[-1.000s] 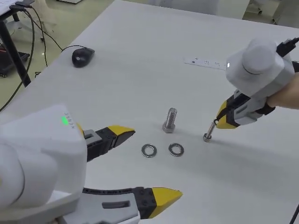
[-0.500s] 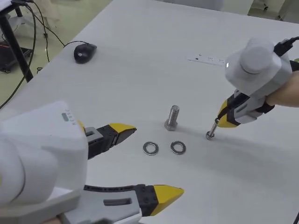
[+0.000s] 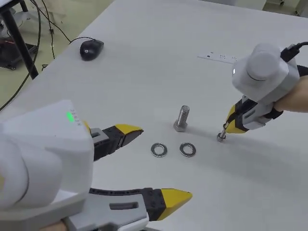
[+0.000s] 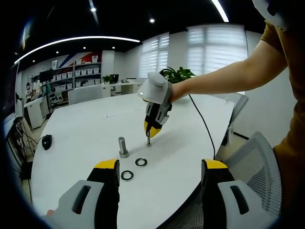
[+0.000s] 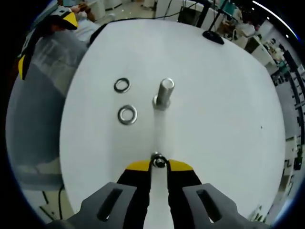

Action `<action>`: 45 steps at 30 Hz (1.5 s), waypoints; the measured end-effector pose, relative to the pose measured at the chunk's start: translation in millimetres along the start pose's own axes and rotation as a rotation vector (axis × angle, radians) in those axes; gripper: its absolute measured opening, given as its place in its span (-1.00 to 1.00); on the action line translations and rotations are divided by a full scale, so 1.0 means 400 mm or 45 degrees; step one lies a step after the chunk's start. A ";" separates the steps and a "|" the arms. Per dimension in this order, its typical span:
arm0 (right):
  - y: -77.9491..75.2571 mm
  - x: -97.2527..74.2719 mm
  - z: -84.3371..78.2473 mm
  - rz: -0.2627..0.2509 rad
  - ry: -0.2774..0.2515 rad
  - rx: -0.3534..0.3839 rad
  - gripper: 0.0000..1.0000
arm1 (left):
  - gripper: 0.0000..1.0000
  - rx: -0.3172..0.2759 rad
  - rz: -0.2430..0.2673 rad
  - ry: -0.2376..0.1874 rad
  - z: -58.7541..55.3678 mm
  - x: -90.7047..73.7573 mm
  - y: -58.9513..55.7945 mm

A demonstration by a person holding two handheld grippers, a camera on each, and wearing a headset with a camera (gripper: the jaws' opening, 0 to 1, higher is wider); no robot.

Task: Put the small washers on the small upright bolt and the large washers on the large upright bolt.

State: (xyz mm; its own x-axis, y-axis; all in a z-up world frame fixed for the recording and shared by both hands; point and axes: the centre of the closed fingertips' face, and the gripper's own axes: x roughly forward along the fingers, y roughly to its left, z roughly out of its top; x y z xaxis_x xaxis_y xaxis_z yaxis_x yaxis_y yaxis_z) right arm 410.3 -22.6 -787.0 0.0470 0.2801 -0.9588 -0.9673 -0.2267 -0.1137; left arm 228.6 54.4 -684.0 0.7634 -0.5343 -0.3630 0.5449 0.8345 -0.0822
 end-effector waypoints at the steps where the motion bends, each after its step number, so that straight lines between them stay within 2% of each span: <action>1: -0.001 0.009 -0.002 0.000 0.003 -0.001 -0.75 | 0.38 0.000 0.002 -0.001 0.000 0.000 0.001; 10: 0.000 0.052 -0.011 0.021 0.009 -0.014 -0.74 | 0.38 -0.015 0.000 0.017 -0.011 0.005 0.005; 16: 0.003 0.065 -0.021 0.024 0.019 -0.032 -0.73 | 0.38 -0.024 0.004 0.021 -0.016 0.006 0.010; 24: 0.007 0.045 -0.025 0.019 -0.009 -0.003 -0.68 | 0.38 -0.019 0.003 0.024 -0.015 0.005 0.011; 33: 0.027 0.010 -0.037 -0.008 -0.020 0.012 -0.68 | 0.38 0.010 -0.004 0.007 0.001 -0.003 0.000; 38: 0.054 -0.009 -0.026 -0.015 -0.033 0.021 -0.68 | 0.38 0.026 -0.008 -0.003 0.008 -0.011 -0.010; 45: 0.107 -0.021 0.026 -0.003 -0.076 -0.012 -0.68 | 0.38 0.050 -0.011 -0.015 0.018 -0.028 -0.024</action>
State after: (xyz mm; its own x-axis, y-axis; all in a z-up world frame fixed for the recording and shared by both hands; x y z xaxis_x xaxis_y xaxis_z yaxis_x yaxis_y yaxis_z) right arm 365.9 -24.9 -781.0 0.0340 0.3355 -0.9414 -0.9648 -0.2349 -0.1186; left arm 217.4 51.2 -672.5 0.7627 -0.5429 -0.3513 0.5642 0.8242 -0.0489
